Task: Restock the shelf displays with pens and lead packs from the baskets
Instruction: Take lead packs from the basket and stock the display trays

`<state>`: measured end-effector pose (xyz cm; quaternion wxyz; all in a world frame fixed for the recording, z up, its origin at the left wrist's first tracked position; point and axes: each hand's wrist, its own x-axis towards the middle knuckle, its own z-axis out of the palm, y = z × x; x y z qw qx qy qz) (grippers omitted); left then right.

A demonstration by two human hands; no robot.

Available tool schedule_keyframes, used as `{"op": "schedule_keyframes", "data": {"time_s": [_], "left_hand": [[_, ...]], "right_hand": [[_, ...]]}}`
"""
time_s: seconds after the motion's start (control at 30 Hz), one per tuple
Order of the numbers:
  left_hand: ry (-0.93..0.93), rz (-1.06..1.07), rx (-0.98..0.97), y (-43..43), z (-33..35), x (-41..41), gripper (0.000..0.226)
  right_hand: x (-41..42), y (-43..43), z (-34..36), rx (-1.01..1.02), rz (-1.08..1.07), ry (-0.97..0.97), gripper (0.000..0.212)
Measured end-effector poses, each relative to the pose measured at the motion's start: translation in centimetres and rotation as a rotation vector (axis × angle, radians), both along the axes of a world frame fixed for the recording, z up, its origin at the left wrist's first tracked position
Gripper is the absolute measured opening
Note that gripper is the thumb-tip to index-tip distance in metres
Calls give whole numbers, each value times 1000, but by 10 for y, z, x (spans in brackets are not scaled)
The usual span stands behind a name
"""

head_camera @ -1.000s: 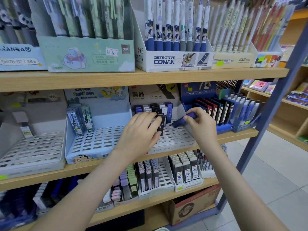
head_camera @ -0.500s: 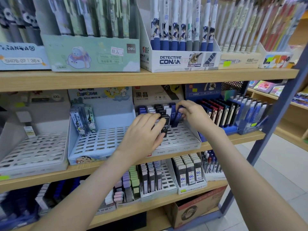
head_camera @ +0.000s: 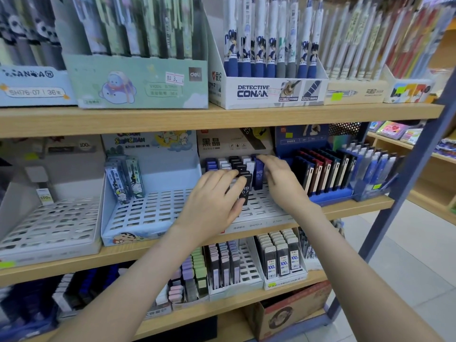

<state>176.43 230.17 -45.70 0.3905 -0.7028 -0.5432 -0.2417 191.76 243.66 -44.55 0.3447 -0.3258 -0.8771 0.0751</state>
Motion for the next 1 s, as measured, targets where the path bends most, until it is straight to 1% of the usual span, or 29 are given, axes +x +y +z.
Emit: {"op": "schedule_keyframes", "data": {"time_s": [0.07, 0.2, 0.27, 0.33, 0.47, 0.53, 0.6, 0.67, 0.73, 0.83, 0.9, 1.0], "left_hand": [[-2, 5, -6, 0, 0, 1, 37], [-7, 4, -23, -1, 0, 1, 36], [-9, -13, -16, -2, 1, 1, 35], [-23, -23, 0, -7, 3, 3, 34], [-189, -40, -18, -29, 10, 0, 36], [-318, -76, -69, -49, 13, -8, 40], [-438, -103, -107, -76, 13, -21, 42], [-489, -87, -125, -111, 6, -39, 41], [-484, -44, -155, -151, -12, -60, 39], [-472, 90, -266, -218, -54, -99, 40], [-492, 173, -346, -264, -87, -128, 41], [-575, 298, -472, -332, -146, -164, 42]], "right_hand": [[0, -2, -3, 12, -4, -61, 58], [2, -6, -6, 47, -36, -71, 62], [3, -12, -5, 53, -33, -42, 61], [4, -23, -2, 92, -5, 44, 58], [3, -66, 9, 169, 17, 241, 45], [-1, -98, 11, 204, 41, 305, 41], [-9, -134, 9, 222, 106, 322, 37], [-25, -169, 1, 196, 206, 273, 35], [-46, -199, -15, 151, 306, 211, 35], [-84, -240, -48, 42, 430, 106, 38], [-108, -265, -76, -47, 490, -14, 38], [-138, -295, -128, -193, 542, -213, 41]]}}
